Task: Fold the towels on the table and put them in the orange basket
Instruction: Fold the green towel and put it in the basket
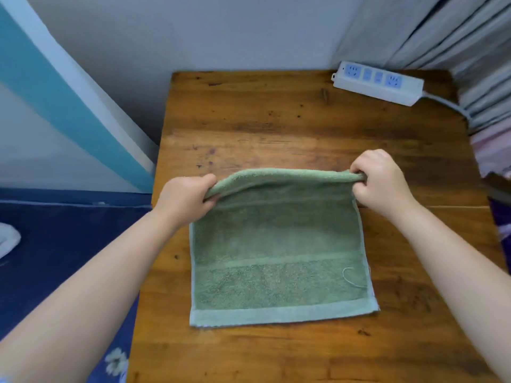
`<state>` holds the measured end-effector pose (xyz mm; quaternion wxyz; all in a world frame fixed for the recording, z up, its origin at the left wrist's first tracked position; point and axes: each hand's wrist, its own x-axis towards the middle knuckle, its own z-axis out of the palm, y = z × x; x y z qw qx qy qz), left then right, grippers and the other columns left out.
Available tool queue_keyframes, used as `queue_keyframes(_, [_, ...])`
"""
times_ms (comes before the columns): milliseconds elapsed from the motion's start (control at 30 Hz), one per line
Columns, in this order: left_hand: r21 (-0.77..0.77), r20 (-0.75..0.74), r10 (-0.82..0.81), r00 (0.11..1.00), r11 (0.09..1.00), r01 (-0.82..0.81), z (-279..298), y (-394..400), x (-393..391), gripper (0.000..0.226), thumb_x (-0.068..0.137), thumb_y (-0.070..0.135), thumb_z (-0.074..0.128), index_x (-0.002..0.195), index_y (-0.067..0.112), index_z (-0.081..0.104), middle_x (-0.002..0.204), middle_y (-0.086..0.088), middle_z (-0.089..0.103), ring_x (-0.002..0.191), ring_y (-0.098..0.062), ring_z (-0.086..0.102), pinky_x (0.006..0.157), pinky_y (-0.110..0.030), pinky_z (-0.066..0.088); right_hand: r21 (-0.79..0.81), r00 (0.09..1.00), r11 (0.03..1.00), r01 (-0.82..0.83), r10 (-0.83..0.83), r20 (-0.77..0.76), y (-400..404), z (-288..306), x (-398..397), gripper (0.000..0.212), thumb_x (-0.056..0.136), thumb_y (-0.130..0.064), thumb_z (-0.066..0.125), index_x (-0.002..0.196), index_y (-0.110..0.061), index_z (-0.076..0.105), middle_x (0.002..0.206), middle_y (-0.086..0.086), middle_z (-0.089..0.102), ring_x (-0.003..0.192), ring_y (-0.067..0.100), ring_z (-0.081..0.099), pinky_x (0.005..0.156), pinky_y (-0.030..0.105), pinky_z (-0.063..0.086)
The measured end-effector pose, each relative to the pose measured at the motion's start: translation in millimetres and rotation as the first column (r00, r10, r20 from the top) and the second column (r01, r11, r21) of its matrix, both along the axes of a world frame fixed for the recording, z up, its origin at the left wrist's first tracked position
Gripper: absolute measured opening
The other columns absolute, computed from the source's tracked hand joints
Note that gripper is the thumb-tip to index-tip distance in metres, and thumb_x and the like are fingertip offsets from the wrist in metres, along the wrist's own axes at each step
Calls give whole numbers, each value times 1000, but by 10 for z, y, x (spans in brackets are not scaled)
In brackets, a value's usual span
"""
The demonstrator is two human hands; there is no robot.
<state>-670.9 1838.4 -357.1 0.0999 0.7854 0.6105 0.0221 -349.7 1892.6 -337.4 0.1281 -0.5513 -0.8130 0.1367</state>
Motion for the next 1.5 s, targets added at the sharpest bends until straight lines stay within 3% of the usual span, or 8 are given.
queue_keyframes(200, [60,-69,-325,943,942,329,210,-705,31,40,32,4,91,62,3,65,38,-5,55,28,-22,51,28,-20,37,60,999,997,-41,42,-22,-729,-71,229,21,53,22,53,63,5,58,64,22,56,68,38,53,68,36,39])
queue_keyframes(367, [-187,-188,-284,940,950,249,63,-1155,92,26,79,17,65,102,5,58,77,-9,68,68,-28,63,55,-31,44,63,995,993,-102,103,-4,-1253,-67,260,25,44,24,57,59,4,54,60,20,53,62,37,51,58,37,43])
queue_keyframes(700, [-30,-112,-389,915,921,388,10,-1776,94,42,26,-15,79,61,1,63,45,-7,55,35,-21,51,27,-18,37,49,984,987,-155,150,92,-1818,-130,416,30,36,25,60,55,3,52,56,19,50,55,35,50,49,34,41])
queue_keyframes(933, [-223,-186,-374,908,917,332,-251,-1995,161,28,66,5,73,92,3,65,81,-11,64,74,-27,62,56,-29,52,51,971,989,-142,129,203,-2029,-434,448,31,35,24,65,57,3,58,61,18,58,58,39,58,56,43,48])
queue_keyframes(1033, [-178,-109,-377,920,918,355,-238,-2089,154,35,41,9,87,70,7,69,60,-5,61,50,-23,60,37,-22,47,4,972,997,-81,78,221,-2124,-524,539,34,39,25,65,67,5,63,74,22,63,69,43,61,64,50,49])
queue_keyframes(1133, [-90,-80,-370,926,928,363,-231,-2118,130,17,64,23,75,68,8,68,59,-4,60,49,-22,60,40,-20,46,-4,969,999,-38,38,246,-2207,-515,544,35,42,25,64,72,6,64,80,22,64,79,43,63,79,61,45])
queue_keyframes(1333, [128,154,39,987,990,-59,-243,-1685,588,32,85,12,45,97,-9,66,98,-24,67,91,-39,66,73,-44,57,18,988,996,-82,79,135,-2017,-394,-133,41,60,9,61,100,7,65,110,27,64,109,47,55,96,65,31])
queue_keyframes(1500, [-121,144,375,916,925,-360,-539,-1230,888,48,98,21,32,145,11,24,155,-9,14,145,-25,5,117,-38,5,-195,971,977,-82,122,204,-1583,-607,-889,53,96,-23,30,146,-15,12,157,3,4,144,20,-3,114,39,-11])
